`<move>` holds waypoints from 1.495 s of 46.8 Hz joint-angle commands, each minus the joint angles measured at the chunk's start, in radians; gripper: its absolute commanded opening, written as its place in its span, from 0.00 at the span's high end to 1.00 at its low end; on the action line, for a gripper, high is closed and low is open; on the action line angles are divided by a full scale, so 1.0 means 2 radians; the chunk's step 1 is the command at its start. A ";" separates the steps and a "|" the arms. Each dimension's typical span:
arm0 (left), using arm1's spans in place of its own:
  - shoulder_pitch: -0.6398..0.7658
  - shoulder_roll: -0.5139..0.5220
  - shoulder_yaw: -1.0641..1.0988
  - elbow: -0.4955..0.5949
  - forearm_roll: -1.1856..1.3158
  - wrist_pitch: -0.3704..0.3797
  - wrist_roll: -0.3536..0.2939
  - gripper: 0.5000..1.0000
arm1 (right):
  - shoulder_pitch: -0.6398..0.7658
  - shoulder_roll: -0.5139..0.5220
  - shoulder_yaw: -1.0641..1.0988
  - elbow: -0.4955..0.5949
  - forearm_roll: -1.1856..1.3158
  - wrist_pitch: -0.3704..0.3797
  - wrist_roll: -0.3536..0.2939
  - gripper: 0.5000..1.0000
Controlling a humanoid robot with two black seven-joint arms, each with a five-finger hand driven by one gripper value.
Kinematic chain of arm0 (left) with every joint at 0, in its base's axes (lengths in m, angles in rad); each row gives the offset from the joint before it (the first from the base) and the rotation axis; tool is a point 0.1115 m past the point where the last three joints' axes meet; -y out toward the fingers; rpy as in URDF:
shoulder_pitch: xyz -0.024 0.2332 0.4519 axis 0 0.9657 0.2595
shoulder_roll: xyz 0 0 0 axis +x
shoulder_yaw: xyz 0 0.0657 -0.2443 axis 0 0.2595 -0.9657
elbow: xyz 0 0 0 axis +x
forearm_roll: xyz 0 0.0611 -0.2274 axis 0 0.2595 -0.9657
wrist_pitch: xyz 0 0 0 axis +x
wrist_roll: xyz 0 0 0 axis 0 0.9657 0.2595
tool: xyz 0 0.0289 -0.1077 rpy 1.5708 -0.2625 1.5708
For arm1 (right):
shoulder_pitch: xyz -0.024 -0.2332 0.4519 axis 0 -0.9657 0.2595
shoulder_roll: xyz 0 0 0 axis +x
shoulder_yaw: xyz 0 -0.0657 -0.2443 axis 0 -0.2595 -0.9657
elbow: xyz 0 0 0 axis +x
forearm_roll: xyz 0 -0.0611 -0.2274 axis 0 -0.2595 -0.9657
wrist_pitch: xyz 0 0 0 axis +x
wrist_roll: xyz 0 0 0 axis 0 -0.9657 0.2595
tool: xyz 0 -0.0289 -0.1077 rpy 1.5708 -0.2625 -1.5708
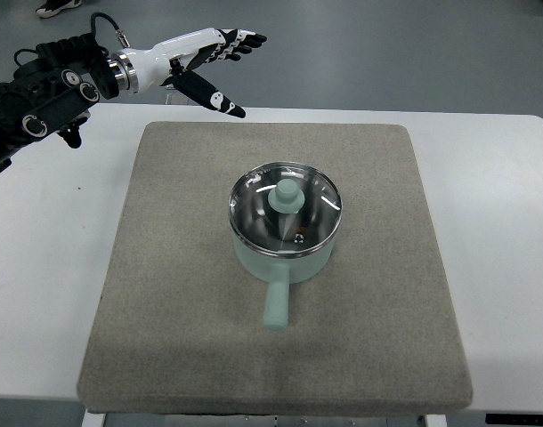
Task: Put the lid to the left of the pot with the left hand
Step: 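Swing the left hand over the pot toward the lid knob, then lower the left hand onto the glass lid's mint-green knob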
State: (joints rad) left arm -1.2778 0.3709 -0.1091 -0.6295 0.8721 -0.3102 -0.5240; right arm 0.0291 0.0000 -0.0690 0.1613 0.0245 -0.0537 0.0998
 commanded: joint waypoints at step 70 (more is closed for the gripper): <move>-0.153 0.033 0.068 -0.224 0.411 -0.005 -0.043 0.01 | 0.000 0.000 0.000 0.000 0.000 0.000 0.000 0.15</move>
State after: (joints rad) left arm -1.5838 0.4425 0.0258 -1.0785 1.6965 -0.3211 -0.6108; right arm 0.0292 0.0000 -0.0690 0.1614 0.0244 -0.0537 0.0997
